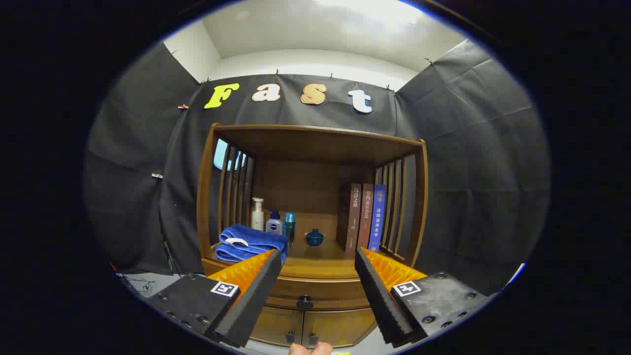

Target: Pull open the drawer, take out the items inside it, and place them on the countertop above the cabinet.

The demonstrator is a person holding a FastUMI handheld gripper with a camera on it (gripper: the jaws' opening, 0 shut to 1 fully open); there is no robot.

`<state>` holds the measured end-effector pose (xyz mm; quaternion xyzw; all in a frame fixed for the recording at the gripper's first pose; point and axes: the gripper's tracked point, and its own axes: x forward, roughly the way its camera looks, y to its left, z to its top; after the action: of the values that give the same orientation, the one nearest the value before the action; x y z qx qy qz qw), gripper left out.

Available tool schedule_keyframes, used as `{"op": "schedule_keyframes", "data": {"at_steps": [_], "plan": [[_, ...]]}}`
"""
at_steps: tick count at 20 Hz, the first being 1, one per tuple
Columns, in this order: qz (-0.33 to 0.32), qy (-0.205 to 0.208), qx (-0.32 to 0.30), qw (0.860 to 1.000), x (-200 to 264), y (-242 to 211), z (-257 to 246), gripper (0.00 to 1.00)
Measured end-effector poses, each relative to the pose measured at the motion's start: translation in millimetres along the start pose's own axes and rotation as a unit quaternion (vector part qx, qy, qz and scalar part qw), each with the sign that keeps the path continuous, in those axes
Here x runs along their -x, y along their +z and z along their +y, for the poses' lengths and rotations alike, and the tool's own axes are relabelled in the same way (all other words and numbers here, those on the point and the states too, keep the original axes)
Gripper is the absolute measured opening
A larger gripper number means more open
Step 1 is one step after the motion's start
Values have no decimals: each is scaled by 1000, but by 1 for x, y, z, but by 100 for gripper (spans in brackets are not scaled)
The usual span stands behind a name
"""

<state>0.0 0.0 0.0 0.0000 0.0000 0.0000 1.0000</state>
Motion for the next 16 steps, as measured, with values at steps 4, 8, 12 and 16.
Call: {"op": "schedule_keyframes", "data": {"at_steps": [4,8,12,16], "plan": [[-20,-8,-12,1000,11,19,-12,98],[-15,-17,-16,1000,17,16,-20,98],[-18,-18,-25,999,17,15,-16,98],[-12,-16,-20,1000,10,9,-10,98]]}}
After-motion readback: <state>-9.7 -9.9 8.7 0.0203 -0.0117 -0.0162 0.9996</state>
